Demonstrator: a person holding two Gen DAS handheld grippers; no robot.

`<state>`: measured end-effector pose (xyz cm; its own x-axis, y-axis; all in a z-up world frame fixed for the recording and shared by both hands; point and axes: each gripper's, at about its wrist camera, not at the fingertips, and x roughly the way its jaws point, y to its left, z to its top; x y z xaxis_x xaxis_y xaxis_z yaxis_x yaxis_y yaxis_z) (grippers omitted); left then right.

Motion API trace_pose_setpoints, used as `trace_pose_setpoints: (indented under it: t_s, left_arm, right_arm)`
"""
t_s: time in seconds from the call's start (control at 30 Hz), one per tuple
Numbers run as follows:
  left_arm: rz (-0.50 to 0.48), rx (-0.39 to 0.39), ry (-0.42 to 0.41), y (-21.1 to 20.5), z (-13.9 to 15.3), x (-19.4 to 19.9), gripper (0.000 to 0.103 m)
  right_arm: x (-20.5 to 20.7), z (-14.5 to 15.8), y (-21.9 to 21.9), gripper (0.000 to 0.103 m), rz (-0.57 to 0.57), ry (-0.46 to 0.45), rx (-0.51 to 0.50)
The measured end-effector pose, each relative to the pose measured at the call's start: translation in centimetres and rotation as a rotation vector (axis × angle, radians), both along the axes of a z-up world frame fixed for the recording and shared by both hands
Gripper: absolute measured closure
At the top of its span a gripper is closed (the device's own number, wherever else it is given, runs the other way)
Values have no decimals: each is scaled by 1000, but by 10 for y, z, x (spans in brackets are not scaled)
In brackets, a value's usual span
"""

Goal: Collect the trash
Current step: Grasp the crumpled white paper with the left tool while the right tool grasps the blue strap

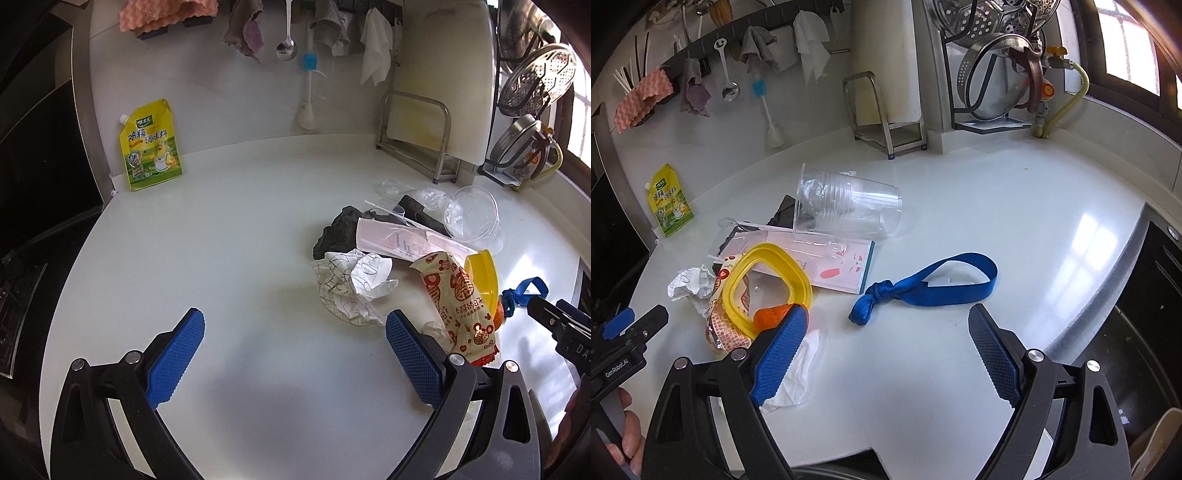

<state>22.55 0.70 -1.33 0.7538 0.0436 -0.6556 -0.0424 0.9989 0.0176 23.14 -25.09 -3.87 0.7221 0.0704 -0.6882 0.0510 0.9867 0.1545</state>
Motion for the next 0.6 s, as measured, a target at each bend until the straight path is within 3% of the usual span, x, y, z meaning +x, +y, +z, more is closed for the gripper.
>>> trace_pose_setpoints:
  t_s: [0.33,0.53,0.6]
  left_arm:
    - [-1,7,17,-2,-4,9,6]
    - [-5,15,29,-5,-7,16,6]
    - [-6,5,31,-5,-8,17,6]
  right_arm:
    - [29,-12,5,18,-35,74,-121]
    - [40,-20,-2,19,-43,120,-84]
    - [42,-21,-2,26,-39,126,-79]
